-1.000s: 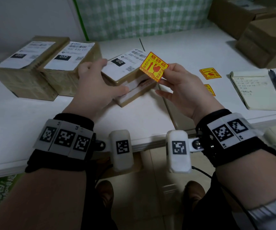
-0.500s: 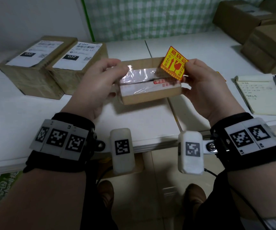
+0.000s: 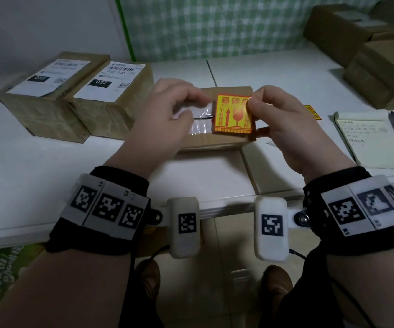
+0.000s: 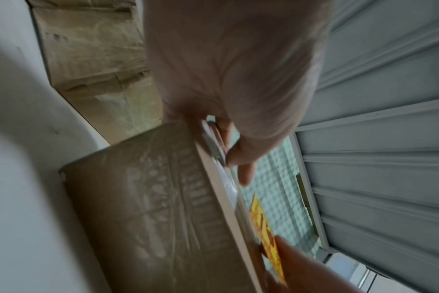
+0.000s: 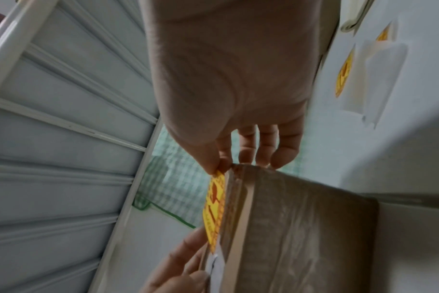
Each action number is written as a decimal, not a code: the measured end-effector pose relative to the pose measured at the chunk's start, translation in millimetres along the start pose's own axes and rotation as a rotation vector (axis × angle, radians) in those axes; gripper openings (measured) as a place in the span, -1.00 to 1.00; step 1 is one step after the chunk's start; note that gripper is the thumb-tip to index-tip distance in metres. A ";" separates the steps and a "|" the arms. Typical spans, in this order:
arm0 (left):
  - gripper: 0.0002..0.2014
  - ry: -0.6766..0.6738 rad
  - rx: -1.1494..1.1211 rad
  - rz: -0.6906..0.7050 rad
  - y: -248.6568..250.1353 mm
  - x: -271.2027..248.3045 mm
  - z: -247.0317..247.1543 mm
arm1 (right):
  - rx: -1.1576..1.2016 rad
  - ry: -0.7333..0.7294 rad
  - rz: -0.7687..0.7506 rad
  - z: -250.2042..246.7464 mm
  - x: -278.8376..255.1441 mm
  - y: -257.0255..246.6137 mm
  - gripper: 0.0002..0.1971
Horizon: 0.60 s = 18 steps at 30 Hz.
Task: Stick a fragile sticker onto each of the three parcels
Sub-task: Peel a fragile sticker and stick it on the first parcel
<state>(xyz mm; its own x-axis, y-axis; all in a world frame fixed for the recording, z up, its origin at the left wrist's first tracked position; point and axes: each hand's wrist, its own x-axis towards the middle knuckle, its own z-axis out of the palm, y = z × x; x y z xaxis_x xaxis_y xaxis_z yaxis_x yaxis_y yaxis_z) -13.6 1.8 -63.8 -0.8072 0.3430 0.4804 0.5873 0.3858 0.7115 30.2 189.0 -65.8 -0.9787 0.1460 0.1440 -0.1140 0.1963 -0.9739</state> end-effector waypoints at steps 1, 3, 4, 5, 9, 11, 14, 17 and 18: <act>-0.65 -0.014 -0.004 -0.011 0.1 -0.1 0.6 | -0.027 0.002 -0.004 0.1 -0.1 -0.8 -0.77; -0.67 -0.040 0.009 -0.018 0.2 -0.6 1.0 | -0.052 0.006 0.004 0.9 -0.8 -3.6 -0.81; -0.67 -0.051 0.021 -0.016 0.2 -0.7 0.7 | -0.061 0.006 0.009 1.1 -1.2 -4.8 -0.81; -0.67 -0.059 0.029 -0.017 0.2 -0.9 0.1 | -0.072 0.005 0.009 1.2 -1.5 -5.1 -0.81; -0.63 -0.089 0.045 -0.017 1.4 -2.1 -2.7 | -0.141 0.032 -0.026 0.8 -0.9 -3.7 -0.74; -0.60 -0.104 0.036 -0.020 2.1 -2.7 -3.8 | -0.188 0.049 -0.046 1.2 -0.3 -3.8 -0.73; -0.57 -0.122 0.020 -0.032 2.9 -2.9 -4.8 | -0.213 0.055 -0.057 1.4 0.0 -4.3 -0.74; -0.56 -0.132 0.014 -0.045 4.1 -3.6 -5.0 | -0.197 0.052 -0.054 1.1 -0.6 -4.8 -0.73; -0.56 -0.133 0.016 -0.045 4.2 -3.7 -5.1 | -0.206 0.053 -0.060 1.2 -0.7 -5.1 -0.73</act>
<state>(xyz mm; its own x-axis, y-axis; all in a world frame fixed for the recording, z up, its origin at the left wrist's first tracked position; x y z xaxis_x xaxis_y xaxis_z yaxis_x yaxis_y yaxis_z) -8.4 -2.2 -60.0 -0.8184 0.4352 0.3752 0.5524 0.4162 0.7222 31.3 186.8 -61.2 -0.9603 0.1782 0.2145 -0.1287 0.3990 -0.9079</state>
